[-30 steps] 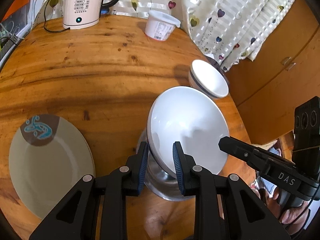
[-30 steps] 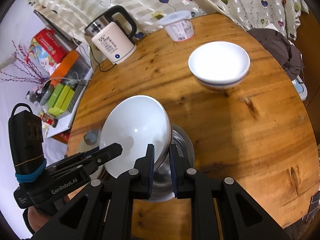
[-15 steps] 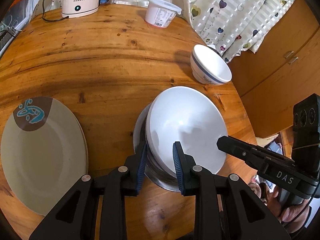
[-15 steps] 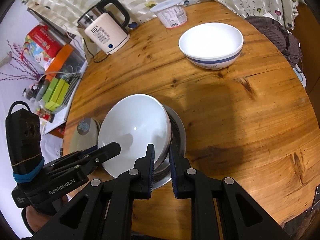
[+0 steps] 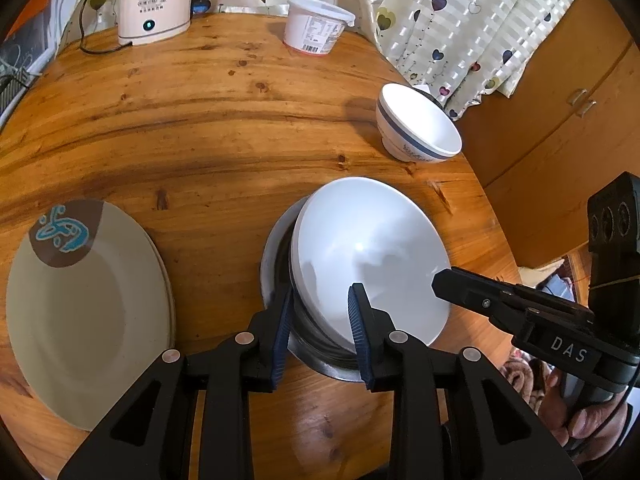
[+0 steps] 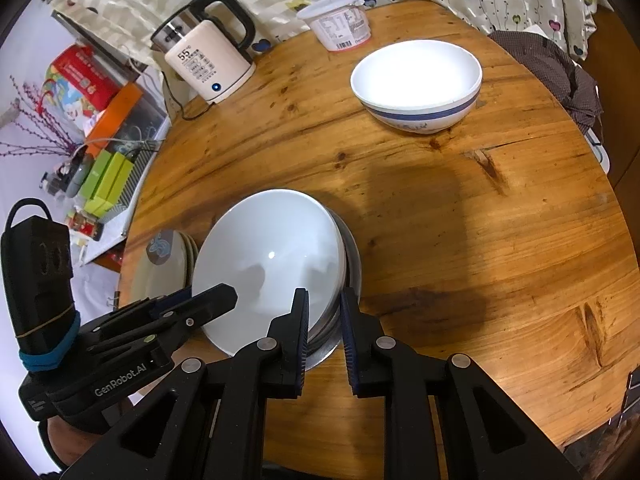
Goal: Organize plates and bowls
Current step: 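Open the right gripper and move it to the remaining white bowl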
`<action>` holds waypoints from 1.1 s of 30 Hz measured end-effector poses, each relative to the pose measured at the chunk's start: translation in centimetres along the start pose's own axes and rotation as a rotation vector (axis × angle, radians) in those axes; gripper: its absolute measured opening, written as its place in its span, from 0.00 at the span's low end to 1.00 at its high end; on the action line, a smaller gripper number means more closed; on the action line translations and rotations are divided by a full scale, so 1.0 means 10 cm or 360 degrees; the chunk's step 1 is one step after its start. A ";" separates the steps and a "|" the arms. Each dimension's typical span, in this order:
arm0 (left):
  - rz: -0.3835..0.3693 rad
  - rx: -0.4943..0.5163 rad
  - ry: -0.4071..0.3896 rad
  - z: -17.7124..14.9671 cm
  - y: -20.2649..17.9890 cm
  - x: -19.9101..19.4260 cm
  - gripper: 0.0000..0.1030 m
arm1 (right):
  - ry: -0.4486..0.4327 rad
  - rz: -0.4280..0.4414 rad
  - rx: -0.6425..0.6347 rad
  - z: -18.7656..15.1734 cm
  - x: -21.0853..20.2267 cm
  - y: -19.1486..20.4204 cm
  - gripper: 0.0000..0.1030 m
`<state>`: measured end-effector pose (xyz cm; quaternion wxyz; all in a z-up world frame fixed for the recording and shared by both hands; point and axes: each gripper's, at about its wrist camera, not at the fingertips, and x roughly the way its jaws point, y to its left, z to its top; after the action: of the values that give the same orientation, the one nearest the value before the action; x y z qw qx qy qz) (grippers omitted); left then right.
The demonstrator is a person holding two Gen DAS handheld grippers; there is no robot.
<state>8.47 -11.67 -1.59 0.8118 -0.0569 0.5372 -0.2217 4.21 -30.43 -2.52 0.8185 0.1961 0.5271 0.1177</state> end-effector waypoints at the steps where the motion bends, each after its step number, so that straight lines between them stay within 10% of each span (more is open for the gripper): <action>1: 0.0006 0.0005 -0.0016 0.00 0.00 -0.02 0.29 | -0.0005 0.0000 -0.0005 0.00 -0.01 0.00 0.17; 18: -0.0033 -0.0031 -0.0133 0.08 0.10 -0.18 0.31 | -0.0127 0.0025 -0.0050 0.05 -0.18 -0.02 0.17; 33: -0.0084 0.0001 -0.0188 0.14 0.05 -0.22 0.31 | -0.0219 -0.0046 -0.0045 0.11 -0.31 -0.19 0.45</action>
<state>9.14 -10.47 0.67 0.8359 -0.0839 0.4867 -0.2395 3.91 -33.62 -0.44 0.8571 0.1845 0.4707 0.0994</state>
